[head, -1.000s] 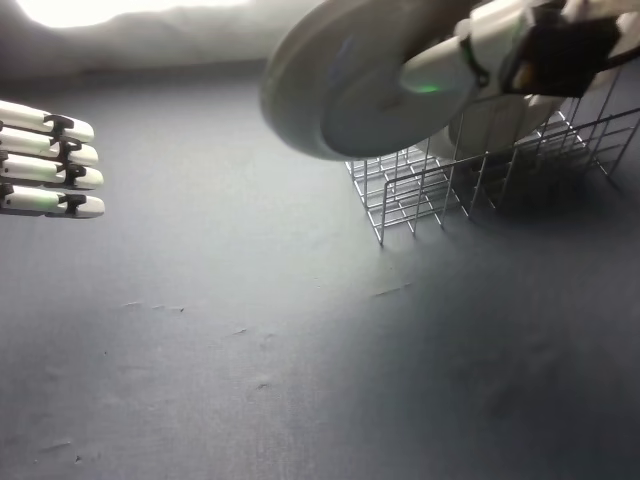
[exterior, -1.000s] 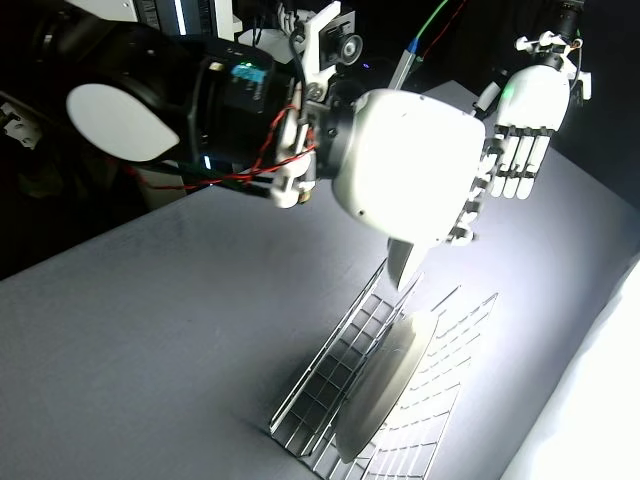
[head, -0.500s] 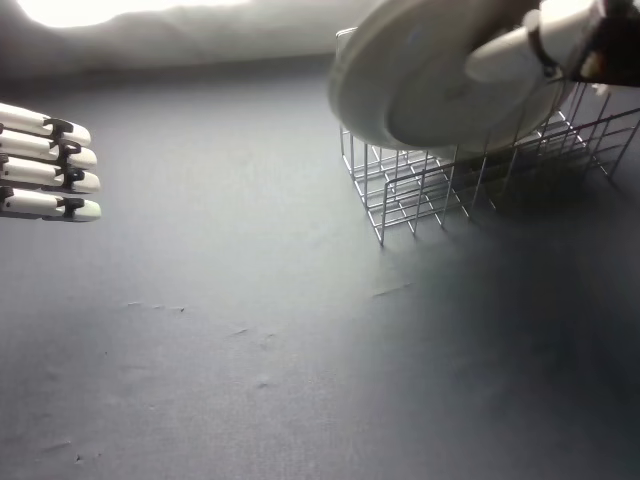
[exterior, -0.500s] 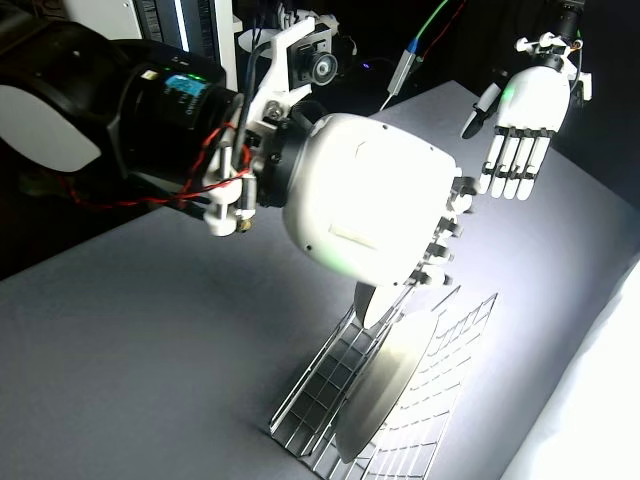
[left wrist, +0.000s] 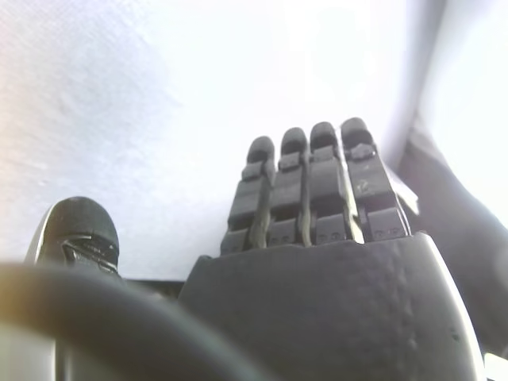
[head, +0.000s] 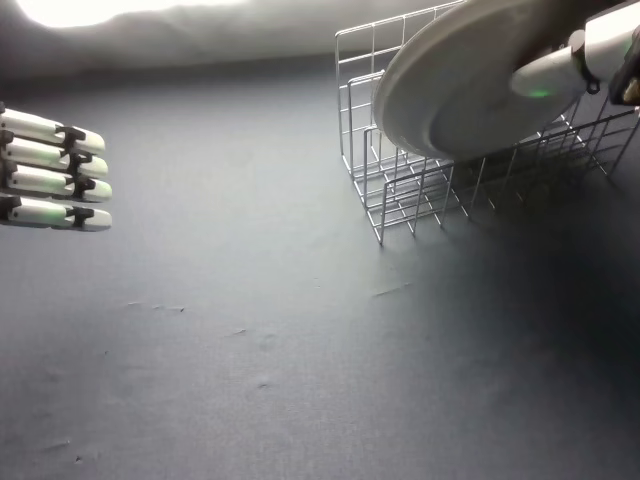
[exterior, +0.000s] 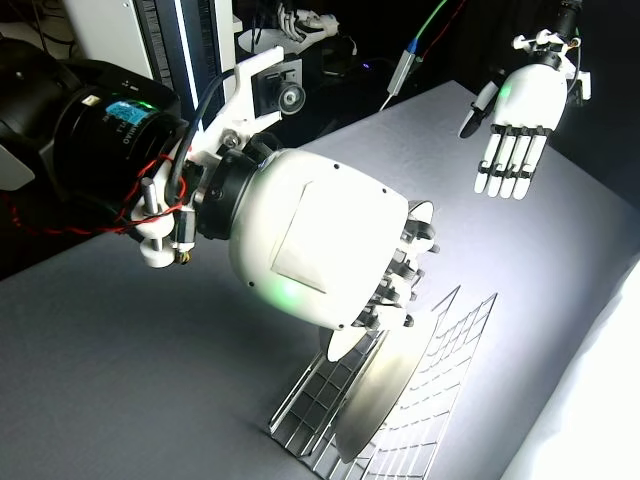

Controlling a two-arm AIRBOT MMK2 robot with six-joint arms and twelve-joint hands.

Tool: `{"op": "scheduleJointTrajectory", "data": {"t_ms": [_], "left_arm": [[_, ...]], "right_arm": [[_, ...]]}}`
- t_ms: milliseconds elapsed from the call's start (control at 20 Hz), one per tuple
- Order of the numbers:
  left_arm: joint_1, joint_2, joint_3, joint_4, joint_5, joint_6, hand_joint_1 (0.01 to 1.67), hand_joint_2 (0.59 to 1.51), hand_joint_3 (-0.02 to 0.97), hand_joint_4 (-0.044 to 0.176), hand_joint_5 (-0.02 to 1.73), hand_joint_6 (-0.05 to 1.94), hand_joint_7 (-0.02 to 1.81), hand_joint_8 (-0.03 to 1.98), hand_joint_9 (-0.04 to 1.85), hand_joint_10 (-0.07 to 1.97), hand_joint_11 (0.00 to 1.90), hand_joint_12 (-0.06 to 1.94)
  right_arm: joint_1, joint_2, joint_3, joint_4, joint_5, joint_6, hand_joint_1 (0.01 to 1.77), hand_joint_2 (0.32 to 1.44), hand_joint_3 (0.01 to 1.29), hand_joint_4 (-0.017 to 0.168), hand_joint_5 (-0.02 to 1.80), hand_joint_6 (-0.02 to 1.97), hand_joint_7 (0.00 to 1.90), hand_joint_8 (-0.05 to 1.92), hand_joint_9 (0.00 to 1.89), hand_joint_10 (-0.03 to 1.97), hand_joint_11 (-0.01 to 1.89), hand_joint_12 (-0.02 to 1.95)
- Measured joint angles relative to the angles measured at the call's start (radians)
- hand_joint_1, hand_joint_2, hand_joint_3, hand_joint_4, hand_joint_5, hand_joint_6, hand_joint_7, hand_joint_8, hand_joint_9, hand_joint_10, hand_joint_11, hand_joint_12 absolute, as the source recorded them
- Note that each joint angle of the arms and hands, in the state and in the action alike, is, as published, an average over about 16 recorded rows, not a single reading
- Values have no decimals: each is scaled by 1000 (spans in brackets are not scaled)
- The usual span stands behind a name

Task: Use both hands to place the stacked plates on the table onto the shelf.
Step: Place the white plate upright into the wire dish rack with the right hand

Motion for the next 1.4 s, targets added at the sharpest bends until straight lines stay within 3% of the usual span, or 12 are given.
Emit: {"op": "scheduleJointTrajectory", "data": {"t_ms": [800,1100,1400], "left_arm": [[-13,3,4,22,-19,-28,20,1118,12,-2,47,15,34,9,18,9,20,7],[-22,2,2,23,-24,-48,21,1118,12,-2,44,15,25,9,19,9,18,0],[-27,2,-2,23,-28,-57,20,1118,11,-2,43,15,18,10,20,9,14,-8]], "right_arm": [[-143,4,66,-36,116,-11,1379,992,12,-7,939,1028,1015,797,884,1074,728,1042],[-184,1,80,-58,156,-19,1348,1015,11,-7,891,933,965,686,874,695,660,1029],[-207,0,86,-77,175,-31,1282,1040,11,-7,802,583,866,411,816,310,498,1070]]}}
